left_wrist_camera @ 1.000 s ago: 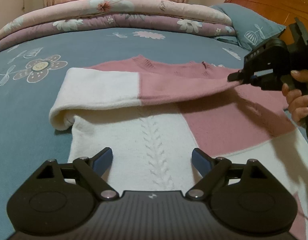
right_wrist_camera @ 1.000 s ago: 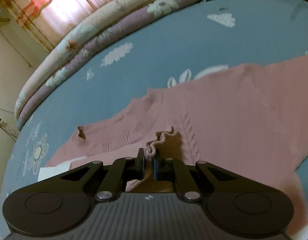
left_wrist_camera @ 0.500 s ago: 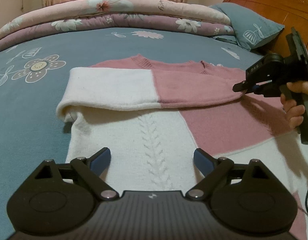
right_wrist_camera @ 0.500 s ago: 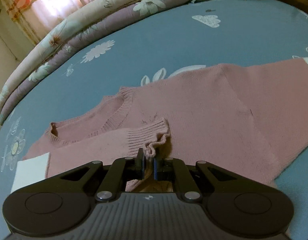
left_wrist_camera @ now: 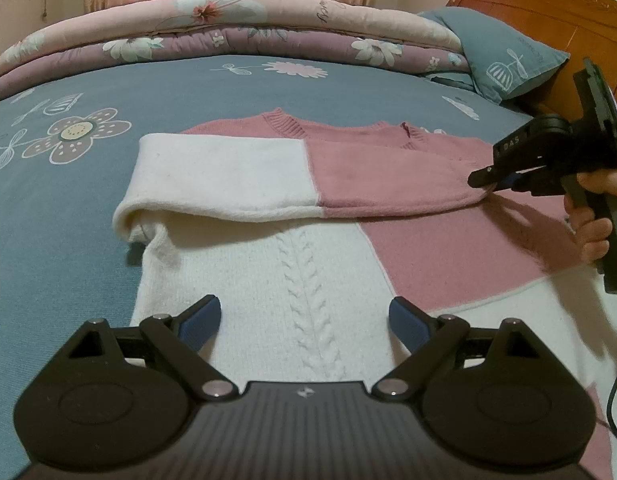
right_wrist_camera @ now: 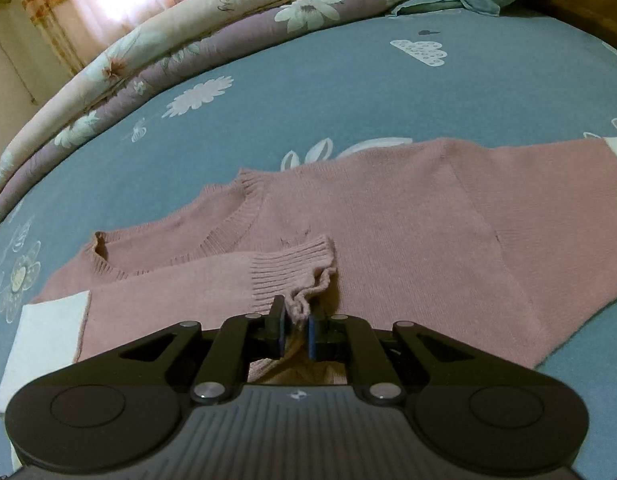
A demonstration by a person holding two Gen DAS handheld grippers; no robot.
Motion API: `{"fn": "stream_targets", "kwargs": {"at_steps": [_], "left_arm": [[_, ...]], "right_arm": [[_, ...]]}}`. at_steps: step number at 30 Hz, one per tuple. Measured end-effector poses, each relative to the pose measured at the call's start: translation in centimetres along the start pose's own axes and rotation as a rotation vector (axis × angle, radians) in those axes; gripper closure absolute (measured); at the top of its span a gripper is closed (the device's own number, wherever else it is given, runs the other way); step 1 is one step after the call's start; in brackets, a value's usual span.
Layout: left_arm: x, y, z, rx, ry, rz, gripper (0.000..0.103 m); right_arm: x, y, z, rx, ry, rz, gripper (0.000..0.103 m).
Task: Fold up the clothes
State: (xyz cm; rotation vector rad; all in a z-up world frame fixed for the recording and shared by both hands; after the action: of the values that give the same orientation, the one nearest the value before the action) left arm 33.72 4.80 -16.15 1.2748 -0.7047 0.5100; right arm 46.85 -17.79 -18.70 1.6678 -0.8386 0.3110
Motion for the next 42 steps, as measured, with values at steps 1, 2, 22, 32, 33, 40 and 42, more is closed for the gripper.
{"fn": "stream_targets", "kwargs": {"at_steps": [1,2,22,32,33,40,42], "left_arm": [[0.1,0.1,-0.1,-0.003,0.007,-0.003,0.012],[0.2,0.3,-0.2,-0.005,0.015,-0.006,0.012],[1.6,6.5,-18.9,0.140,0.500,0.128,0.012],[1.7,6.6,-19.0,0.119,0.522,0.143,0.012],[1.7,6.6,-19.1,0.117,0.534,0.147,0.012],[1.7,6.5,-18.7,0.100,0.527,0.143,0.012],[1.6,6.6,-18.8,0.111,0.532,0.144,0.012]], "right_arm": [[0.1,0.5,0.0,-0.036,0.003,0.004,0.071],[0.2,1.4,-0.4,-0.052,0.020,0.031,0.069],[-10.7,1.8,-29.9,0.372,0.682,-0.133,0.089],[-11.1,4.4,-30.2,0.419,0.621,-0.094,0.089],[-11.4,5.3,-29.8,0.442,0.620,-0.094,0.089],[-15.1,4.6,-31.1,0.461,0.732,-0.084,0.087],[-15.4,4.2,-31.5,0.474,0.720,-0.083,0.086]]}}
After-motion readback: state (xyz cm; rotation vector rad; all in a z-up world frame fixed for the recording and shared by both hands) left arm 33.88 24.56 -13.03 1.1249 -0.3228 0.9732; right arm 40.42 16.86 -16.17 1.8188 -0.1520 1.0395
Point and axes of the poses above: each gripper's, at about its wrist camera, not at the fingertips, and y roughly against the way its jaws point, z to its right, x to its top, the point moved 6 cm from there along -y, roughly the way its jaws point, and after that the axes turned 2 degrees about y, right-handed, at the moved point
